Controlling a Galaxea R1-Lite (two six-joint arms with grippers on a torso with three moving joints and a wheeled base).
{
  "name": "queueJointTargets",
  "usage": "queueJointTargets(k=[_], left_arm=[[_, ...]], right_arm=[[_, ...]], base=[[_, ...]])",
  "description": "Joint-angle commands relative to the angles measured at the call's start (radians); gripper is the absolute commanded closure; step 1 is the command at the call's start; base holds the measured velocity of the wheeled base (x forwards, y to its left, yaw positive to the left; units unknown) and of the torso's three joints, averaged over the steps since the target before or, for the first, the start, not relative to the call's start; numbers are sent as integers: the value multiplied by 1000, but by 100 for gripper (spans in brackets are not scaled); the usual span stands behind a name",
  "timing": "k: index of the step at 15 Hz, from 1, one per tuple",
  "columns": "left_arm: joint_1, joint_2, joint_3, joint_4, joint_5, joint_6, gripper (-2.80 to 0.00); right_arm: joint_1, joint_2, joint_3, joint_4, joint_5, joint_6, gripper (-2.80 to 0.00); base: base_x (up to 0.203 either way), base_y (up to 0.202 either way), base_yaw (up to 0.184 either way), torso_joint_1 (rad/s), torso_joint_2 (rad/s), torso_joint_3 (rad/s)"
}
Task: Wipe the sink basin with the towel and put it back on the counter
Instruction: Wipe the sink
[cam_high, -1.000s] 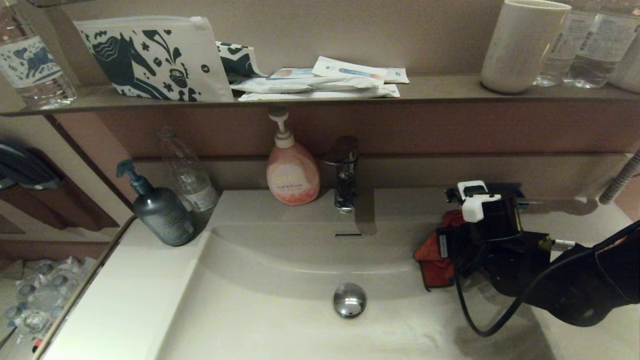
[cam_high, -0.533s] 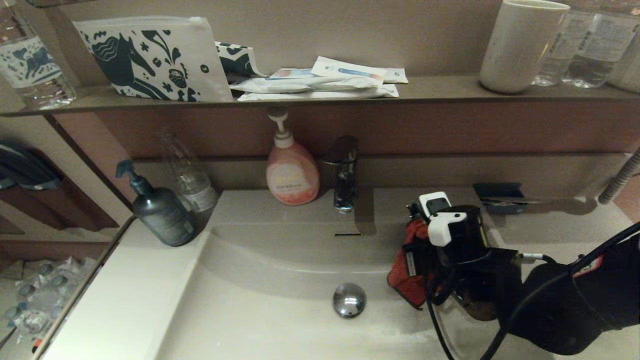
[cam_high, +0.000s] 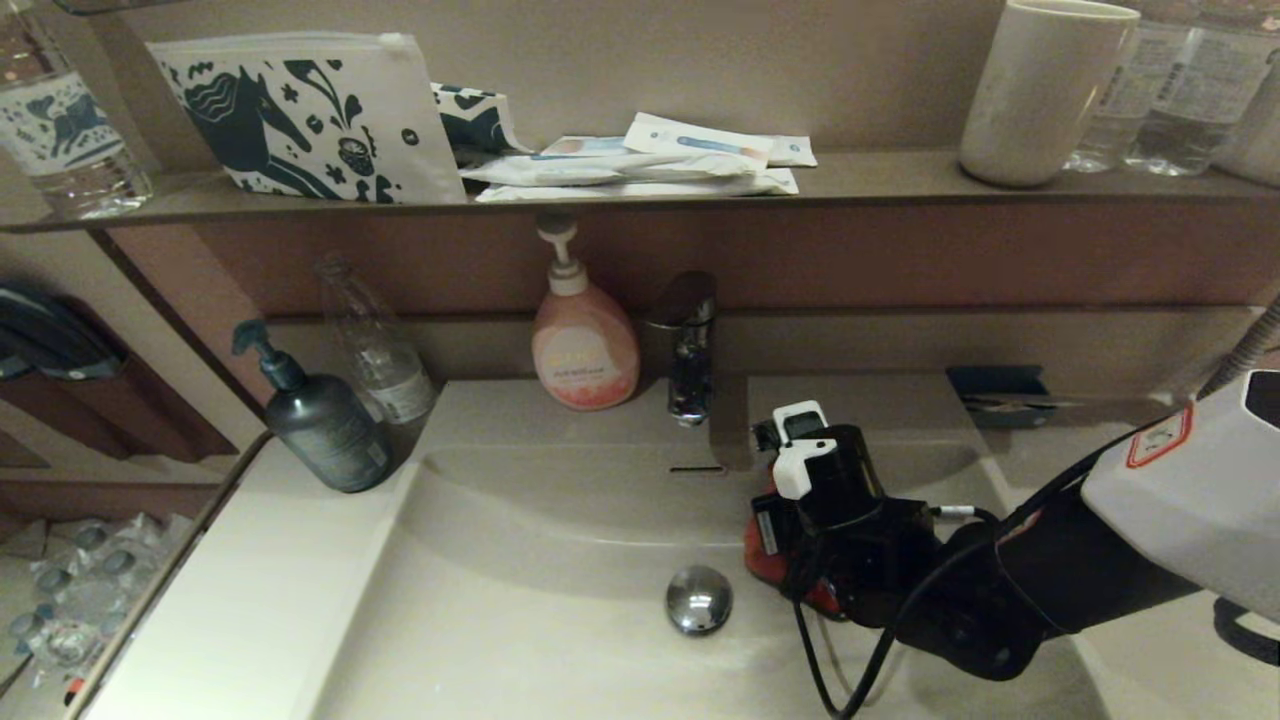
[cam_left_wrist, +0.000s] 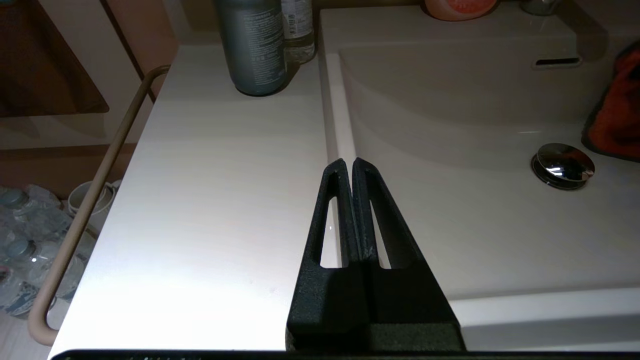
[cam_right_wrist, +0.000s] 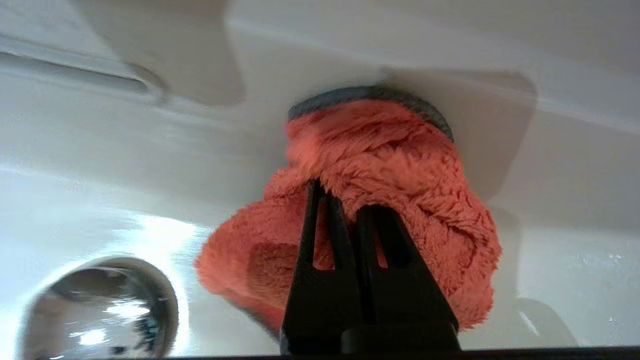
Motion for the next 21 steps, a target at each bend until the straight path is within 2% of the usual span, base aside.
queueJointTargets(k=[1,9,13,17,21], left_arm=[[0,0,0,0,0,1,0],[0,0,0,0,0,1,0],[0,0,0,0,0,1,0],[0,0,0,0,0,1,0],[0,0,0,0,0,1,0]], right_arm=[[-39,14,5,-4,-7,-6,0],[-206,-59,92,-7,-6,-81,0],[-250,-99,95,-7,-4,-112,0],[-228,-168,107,6,29,-110,0],[-102,-203,123,7,29,-107,0]], base=[[0,0,0,0,0,0],[0,0,0,0,0,0],[0,0,0,0,0,0],[0,0,0,0,0,0],[0,0,0,10,4,1]])
